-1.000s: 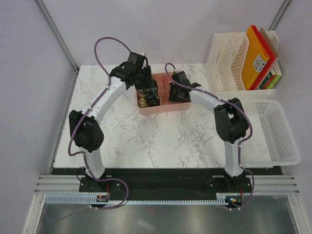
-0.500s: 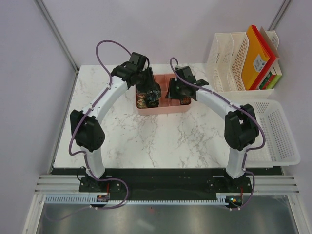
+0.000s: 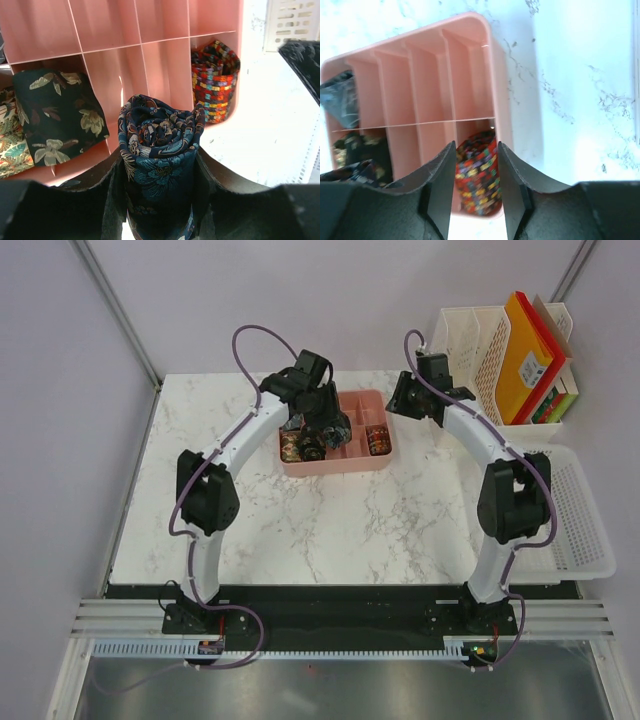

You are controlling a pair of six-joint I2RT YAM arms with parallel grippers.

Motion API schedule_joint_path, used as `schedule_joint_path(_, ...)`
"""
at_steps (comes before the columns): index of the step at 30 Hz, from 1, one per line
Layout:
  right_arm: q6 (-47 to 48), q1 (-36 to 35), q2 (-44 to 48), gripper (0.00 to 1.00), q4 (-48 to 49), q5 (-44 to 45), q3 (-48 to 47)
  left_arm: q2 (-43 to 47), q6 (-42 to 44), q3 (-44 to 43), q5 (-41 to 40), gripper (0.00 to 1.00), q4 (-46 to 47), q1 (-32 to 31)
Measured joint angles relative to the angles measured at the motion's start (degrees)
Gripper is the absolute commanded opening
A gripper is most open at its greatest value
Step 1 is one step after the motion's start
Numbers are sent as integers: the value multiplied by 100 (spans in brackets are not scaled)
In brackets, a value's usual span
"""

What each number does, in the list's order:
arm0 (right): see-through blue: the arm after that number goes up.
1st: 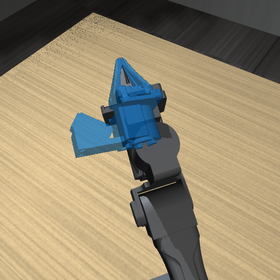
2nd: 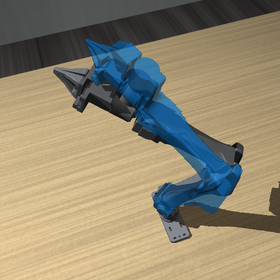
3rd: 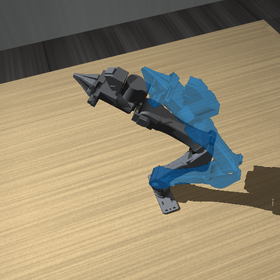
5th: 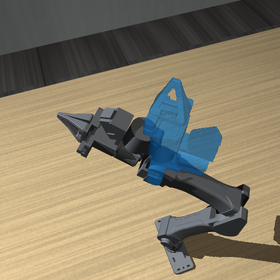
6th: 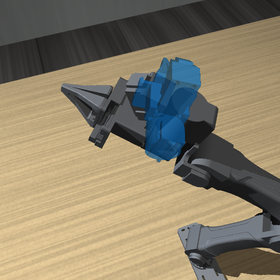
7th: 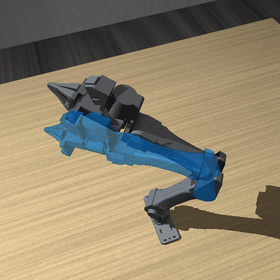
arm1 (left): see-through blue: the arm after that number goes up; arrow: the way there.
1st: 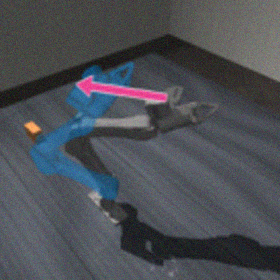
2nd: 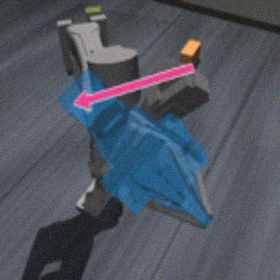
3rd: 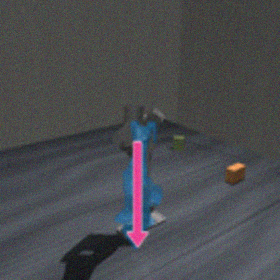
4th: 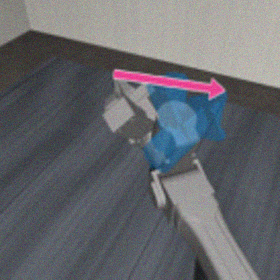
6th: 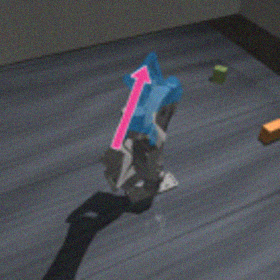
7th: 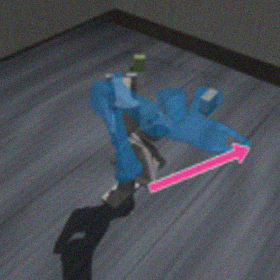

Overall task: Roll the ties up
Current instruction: Move the storage box to the center of the board.

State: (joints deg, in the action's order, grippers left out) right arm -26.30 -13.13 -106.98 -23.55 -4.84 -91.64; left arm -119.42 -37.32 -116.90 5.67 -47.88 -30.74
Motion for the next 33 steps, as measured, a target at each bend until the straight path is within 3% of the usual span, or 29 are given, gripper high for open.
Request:
schedule_joint_path(10, 83, -7, -1086, 39, 190, -70, -55, -98, 2, 227, -149, 2, 2, 85)
schedule_joint_path(20, 68, -22, -1093, 1, 455, -142, 59, -94, 24, 632, -365, 2, -55, 234)
schedule_joint_path(33, -190, -328, -551, 0, 745, -46, 887, -31, 201, 693, -656, 2, -278, 238)
